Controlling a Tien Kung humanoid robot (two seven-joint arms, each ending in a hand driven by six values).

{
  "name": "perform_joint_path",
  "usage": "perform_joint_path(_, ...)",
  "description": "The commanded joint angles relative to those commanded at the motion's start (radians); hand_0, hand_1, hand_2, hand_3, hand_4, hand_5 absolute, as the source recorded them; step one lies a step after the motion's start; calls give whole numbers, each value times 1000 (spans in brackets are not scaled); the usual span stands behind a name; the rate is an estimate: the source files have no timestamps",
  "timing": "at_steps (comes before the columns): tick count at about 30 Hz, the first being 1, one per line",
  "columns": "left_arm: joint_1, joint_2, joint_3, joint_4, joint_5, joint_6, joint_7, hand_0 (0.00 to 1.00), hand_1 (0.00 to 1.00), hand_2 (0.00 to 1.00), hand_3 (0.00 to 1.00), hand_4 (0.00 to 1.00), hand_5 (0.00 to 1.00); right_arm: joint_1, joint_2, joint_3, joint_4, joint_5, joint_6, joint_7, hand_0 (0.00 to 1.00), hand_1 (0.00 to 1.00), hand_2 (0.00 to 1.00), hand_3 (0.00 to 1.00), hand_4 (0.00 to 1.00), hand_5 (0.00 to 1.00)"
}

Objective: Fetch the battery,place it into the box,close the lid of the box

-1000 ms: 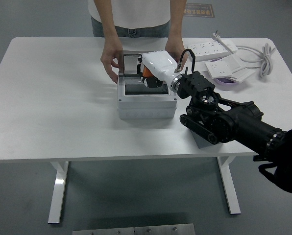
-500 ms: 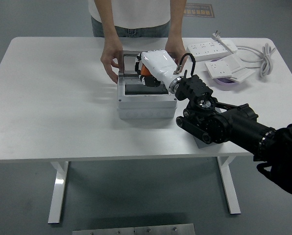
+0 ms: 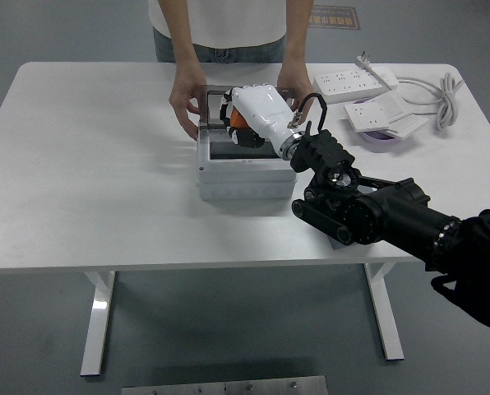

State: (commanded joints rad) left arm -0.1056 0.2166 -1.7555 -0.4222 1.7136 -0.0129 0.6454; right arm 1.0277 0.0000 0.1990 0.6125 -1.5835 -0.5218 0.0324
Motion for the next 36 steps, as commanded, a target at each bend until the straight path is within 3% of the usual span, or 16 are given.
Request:
perform_joint_path(19, -17, -3, 14, 23, -15, -1, 0, 575, 725, 622, 537, 488, 2, -33, 0, -69, -50, 23, -43, 5, 159, 235, 345, 321, 34, 2)
perform_joint_path(36, -16, -7, 16, 25, -16, -2, 0, 577, 725, 622, 538, 487, 2, -44, 0, -109, -47, 50, -35, -6, 168, 233, 346, 323, 37, 2)
